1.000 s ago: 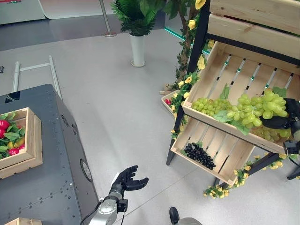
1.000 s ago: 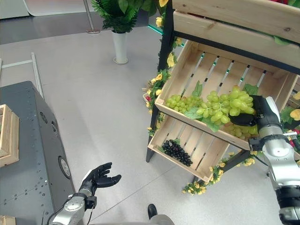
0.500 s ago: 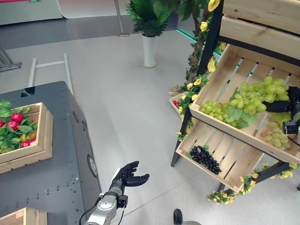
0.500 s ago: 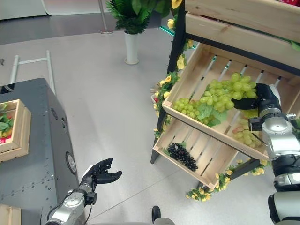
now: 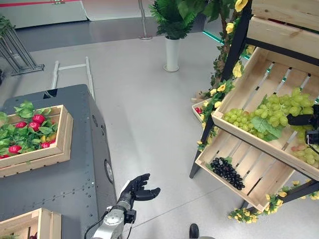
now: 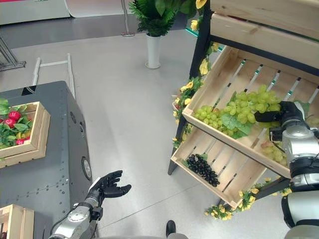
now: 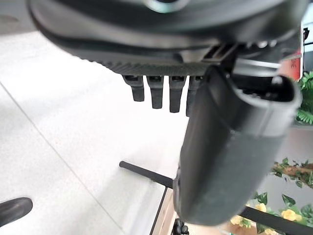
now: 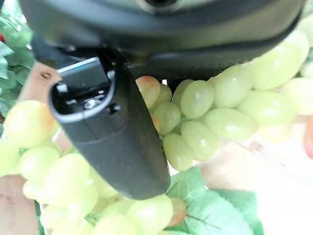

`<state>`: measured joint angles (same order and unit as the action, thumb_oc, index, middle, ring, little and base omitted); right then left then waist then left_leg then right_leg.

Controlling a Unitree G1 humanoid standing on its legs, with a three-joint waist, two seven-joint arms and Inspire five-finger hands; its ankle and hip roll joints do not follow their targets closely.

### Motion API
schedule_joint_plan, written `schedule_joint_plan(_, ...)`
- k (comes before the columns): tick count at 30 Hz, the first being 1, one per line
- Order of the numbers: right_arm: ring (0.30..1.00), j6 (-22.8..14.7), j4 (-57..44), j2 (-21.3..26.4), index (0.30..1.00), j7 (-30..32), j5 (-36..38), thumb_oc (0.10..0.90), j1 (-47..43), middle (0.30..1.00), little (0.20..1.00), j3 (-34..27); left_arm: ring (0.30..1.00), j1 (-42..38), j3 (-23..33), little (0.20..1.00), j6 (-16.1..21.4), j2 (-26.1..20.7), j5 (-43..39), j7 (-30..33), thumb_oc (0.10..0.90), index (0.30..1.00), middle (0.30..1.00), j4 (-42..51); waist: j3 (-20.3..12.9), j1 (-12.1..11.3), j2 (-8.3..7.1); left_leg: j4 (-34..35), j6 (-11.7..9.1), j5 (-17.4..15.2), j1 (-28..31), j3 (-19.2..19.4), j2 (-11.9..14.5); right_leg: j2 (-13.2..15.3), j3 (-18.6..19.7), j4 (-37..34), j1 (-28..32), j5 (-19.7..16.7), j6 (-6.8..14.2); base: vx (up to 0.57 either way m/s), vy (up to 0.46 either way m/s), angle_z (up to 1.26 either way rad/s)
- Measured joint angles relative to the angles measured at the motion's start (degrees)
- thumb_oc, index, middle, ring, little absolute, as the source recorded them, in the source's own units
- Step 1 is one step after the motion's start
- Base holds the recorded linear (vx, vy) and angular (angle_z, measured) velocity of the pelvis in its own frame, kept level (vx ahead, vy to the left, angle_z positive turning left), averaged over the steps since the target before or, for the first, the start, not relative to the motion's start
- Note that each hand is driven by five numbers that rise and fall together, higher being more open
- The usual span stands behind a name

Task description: Pick up the fruits from the basket on one side to the basket on the other side

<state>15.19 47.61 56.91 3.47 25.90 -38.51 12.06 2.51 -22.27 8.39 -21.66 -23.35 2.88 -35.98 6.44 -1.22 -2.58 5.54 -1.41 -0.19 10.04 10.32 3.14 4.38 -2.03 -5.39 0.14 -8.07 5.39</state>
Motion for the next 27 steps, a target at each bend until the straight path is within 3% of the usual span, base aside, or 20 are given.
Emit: schedule_joint_plan(27, 0.900, -0.07, -1.81, -0.58, 0.900, -0.05, -7.64, 0.800, -2.74, 0.900, 0.900, 2.20, 0.900, -0.09, -2.10, 0.900, 0.05, -0.50, -0.06, -0.36, 0.800, 0.900, 0.900, 0.10, 0.12, 1.50, -0.27, 0.01, 0.06, -0.08, -0.20, 1.01, -0.17, -0.02, 1.15, 0.00, -0.61, -0.01, 0.16, -0.01, 0.002, -0.01)
